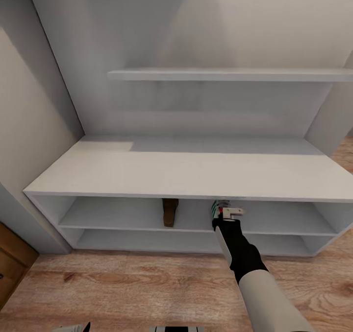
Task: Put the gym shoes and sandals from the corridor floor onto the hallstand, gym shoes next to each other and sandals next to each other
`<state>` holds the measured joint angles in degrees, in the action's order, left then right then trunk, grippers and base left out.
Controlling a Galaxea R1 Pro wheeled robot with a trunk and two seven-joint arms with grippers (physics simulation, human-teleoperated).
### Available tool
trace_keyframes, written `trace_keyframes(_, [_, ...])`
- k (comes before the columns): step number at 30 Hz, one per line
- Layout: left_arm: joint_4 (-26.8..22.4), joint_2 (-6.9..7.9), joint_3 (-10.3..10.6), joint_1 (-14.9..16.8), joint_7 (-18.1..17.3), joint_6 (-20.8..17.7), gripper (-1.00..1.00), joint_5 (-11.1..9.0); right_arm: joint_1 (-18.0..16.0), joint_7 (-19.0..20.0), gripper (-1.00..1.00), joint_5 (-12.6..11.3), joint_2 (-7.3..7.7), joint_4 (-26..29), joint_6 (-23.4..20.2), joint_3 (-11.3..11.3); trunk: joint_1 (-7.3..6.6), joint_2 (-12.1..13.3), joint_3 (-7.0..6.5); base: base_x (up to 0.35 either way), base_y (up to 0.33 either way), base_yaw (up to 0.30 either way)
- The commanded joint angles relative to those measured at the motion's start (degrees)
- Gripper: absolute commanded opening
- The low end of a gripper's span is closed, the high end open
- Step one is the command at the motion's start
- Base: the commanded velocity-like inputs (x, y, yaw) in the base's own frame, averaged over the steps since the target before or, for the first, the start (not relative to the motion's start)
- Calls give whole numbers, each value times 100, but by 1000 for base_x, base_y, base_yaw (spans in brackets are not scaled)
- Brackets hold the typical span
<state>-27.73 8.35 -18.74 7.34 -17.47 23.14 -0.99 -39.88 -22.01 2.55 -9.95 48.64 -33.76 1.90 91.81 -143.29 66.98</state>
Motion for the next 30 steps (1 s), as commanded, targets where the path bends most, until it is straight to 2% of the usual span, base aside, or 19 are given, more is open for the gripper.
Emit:
trace_keyframes(1, [5,-2,-33,4,-55,6,100,-9,-2,4,-100,27,-5,7,-34,13,-1,-2,6,0,0,0])
trace_keyframes(28, [14,0,-33,4,-55,6,100,-7,-2,4,-100,35,-5,9,-34,33,-1,-2,6,82,0,0])
trace_keyframes(29, [14,0,-33,4,-55,6,100,-7,-2,4,100,35,-5,7,-34,32,-1,-2,6,9,0,0])
trace_keyframes(30, [14,0,-33,4,-55,6,100,-7,-2,4,100,35,-5,7,-34,31,-1,-2,6,6,0,0])
